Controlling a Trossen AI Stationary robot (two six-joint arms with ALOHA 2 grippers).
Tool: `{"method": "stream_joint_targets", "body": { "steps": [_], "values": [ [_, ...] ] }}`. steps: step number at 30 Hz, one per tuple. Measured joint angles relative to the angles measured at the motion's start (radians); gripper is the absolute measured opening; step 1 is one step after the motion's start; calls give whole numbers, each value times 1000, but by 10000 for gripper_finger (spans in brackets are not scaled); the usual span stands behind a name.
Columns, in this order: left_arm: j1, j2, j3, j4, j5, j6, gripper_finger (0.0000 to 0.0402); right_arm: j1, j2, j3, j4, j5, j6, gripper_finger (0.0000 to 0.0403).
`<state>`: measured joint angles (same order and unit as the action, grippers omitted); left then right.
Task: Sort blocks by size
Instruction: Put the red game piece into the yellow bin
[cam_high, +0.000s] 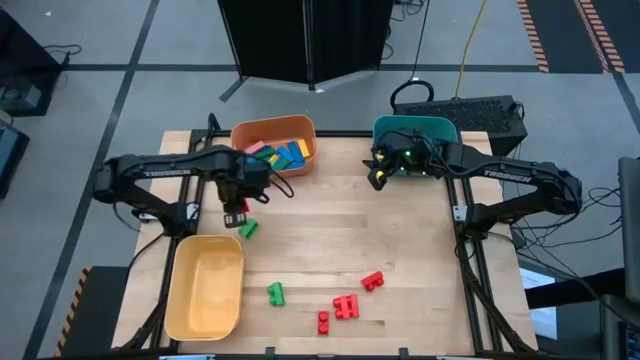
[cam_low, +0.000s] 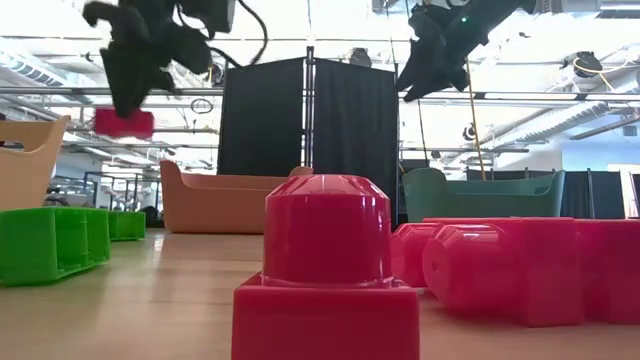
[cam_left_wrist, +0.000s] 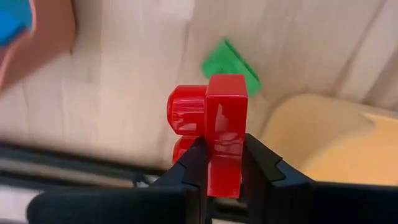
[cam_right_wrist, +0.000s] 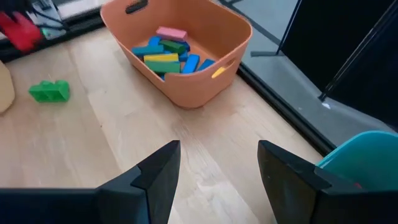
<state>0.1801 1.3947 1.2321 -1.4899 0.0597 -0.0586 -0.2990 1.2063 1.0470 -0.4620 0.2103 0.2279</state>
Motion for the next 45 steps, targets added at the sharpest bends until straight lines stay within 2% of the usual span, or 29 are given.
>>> {"method": "stream_joint_targets", "body": {
  "steps": [3,7,9,17,23,31,38,45],
  "values": [
    [-42,-28,38,-69,22,-83,54,0,15,-1,-1,0,0,201],
    [-116,-104,41,-57,130,-243,54,0,34,-1,14,-2,-4,201],
    [-160,-132,41,-62,149,-334,54,0,38,-1,25,-6,-4,201],
    [-360,-191,40,-60,138,-673,54,0,44,0,49,-6,-34,201],
    [-520,-193,20,-29,62,-847,54,0,49,0,49,-6,-37,201],
    [-665,-187,-37,87,17,-1011,54,0,52,0,47,-6,-38,201],
    [-756,-187,-170,244,0,-1106,54,0,52,0,47,-6,-34,201],
    [-808,-186,-280,276,-2,-1189,54,0,52,0,47,-32,-30,201]
  ]
}}
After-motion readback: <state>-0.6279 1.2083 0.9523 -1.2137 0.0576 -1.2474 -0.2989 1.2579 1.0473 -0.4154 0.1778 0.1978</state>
